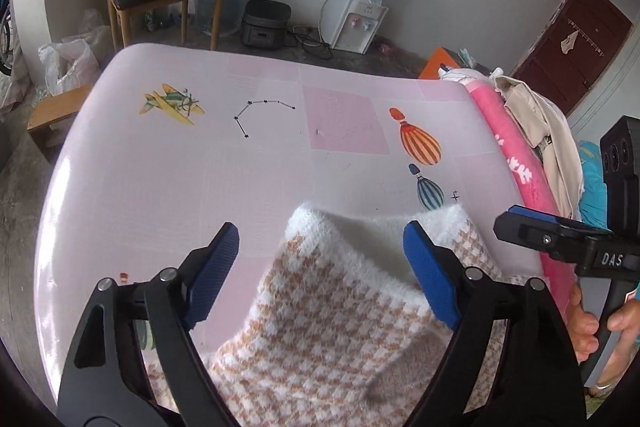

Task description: Fold large clothes

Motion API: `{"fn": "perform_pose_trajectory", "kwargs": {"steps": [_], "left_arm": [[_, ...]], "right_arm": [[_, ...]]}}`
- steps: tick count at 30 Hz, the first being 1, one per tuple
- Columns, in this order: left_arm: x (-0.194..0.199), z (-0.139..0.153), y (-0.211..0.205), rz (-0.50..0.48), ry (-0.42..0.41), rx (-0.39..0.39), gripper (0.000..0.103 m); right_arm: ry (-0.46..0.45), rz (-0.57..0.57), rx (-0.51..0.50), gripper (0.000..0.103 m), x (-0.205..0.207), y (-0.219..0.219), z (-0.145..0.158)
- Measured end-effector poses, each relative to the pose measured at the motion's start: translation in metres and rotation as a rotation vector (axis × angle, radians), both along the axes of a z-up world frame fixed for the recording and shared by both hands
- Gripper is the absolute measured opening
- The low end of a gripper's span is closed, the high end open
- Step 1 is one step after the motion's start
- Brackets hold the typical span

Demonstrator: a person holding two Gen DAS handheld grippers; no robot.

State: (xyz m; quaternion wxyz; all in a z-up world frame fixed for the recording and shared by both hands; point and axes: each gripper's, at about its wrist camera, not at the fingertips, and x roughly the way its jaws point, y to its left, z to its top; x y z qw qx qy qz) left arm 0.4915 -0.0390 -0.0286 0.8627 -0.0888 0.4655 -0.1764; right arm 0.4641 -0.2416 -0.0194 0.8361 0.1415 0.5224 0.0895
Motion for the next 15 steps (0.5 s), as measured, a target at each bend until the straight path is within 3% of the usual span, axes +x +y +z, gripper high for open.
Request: {"fn": "perform_pose_trajectory", "kwargs": {"steps": [4, 8, 10, 12, 15], "left_arm": [[0.018, -0.022, -0.003, 0.009, 0.046, -0.017, 0.058], [0.020, -0.027, -0.002, -0.001, 0.035, -0.031, 0.037], [0.018, -0.025, -0.001, -0.002, 0.029, -0.032, 0.026], [0.013, -0.018, -0.001, -0.009, 0.018, -0.034, 0.018], [-0.005, 0.006, -0.002, -0.038, -0.026, -0.036, 0.013]], "right_arm": [[0.081, -0.015, 0.006, 0.067, 0.030, -0.008, -0.032], [0.103, 0.009, 0.004, 0.042, 0.031, -0.010, -0.044], [0.099, 0.033, -0.006, 0.020, 0.026, -0.007, -0.044], [0.084, 0.050, -0.014, 0.015, 0.019, -0.004, -0.040], [0.033, 0.076, -0.040, 0.013, 0.004, 0.001, -0.020]]}}
